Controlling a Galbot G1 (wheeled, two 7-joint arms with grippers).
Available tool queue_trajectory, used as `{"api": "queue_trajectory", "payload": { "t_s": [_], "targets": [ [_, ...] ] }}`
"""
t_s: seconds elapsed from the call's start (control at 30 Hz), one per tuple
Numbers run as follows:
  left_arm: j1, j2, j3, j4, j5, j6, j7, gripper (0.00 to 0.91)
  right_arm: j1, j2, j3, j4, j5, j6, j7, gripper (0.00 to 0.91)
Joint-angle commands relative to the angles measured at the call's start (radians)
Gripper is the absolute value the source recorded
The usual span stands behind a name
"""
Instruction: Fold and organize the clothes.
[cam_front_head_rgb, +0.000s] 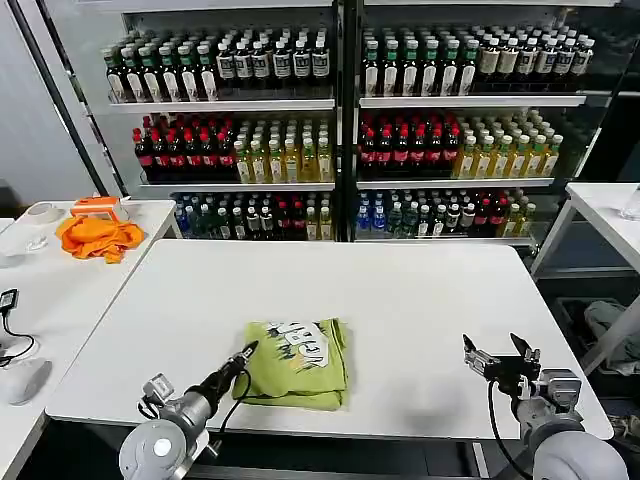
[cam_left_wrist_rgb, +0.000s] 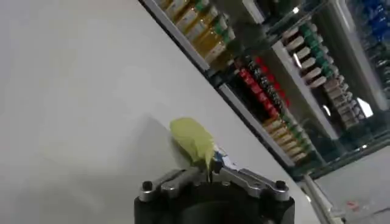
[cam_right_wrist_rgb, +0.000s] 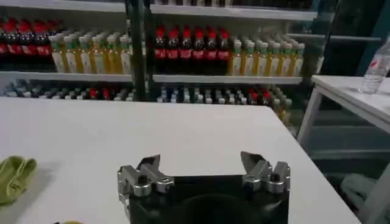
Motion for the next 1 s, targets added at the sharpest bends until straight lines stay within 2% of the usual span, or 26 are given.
{"api": "queue_trajectory", "payload": {
  "t_s": [0.03, 0.23, 0.33, 0.4, 0.57, 0.6, 0.63, 0.7, 0.8, 0.93, 1.0],
  "targets": [
    [-0.002, -0.015, -0.016, -0.003, -0.049, -0.011, 0.001, 0.010, 0.001, -0.001, 0.000, 0.000, 0.001, 0.000, 0.001, 0.907],
    [0.010, 0.004, -0.099, -0.041, -0.041, -0.007, -0.012, 0.010, 0.007, -0.001, 0.000, -0.003, 0.004, 0.000, 0.000, 0.907],
    [0.021, 0.066, -0.192, -0.063, -0.030, 0.008, -0.015, 0.010, 0.015, -0.001, -0.002, -0.008, 0.008, 0.000, -0.001, 0.907],
    [0.029, 0.134, -0.270, -0.075, -0.037, 0.031, -0.013, 0.020, 0.026, -0.002, -0.006, -0.011, 0.011, 0.000, -0.002, 0.907],
    [0.033, 0.411, -0.508, -0.075, -0.139, 0.094, -0.009, 0.010, 0.073, 0.000, -0.027, -0.022, 0.023, 0.000, -0.002, 0.907],
    [0.034, 0.442, -0.525, -0.071, -0.150, 0.105, -0.008, 0.020, 0.081, 0.000, -0.029, -0.023, 0.024, 0.000, -0.002, 0.907],
    [0.036, 0.537, -0.559, -0.061, -0.164, 0.107, 0.000, 0.010, 0.091, 0.001, -0.032, -0.027, 0.029, 0.000, -0.002, 0.907],
    [0.036, 0.642, -0.601, -0.043, -0.182, 0.109, 0.005, 0.010, 0.108, 0.002, -0.035, -0.031, 0.038, 0.000, -0.003, 0.907],
    [0.020, 0.739, -0.580, -0.056, -0.177, 0.110, 0.002, 0.010, 0.123, 0.002, -0.036, -0.037, 0.048, 0.000, -0.005, 0.907],
    [0.020, 0.732, -0.436, -0.166, -0.061, 0.109, -0.002, 0.010, 0.128, 0.003, -0.035, -0.041, 0.053, 0.001, -0.008, 0.907],
    [0.040, 0.656, -0.287, -0.225, 0.060, 0.106, 0.001, 0.010, 0.126, 0.005, -0.035, -0.044, 0.054, 0.001, -0.009, 0.907]
  ]
}}
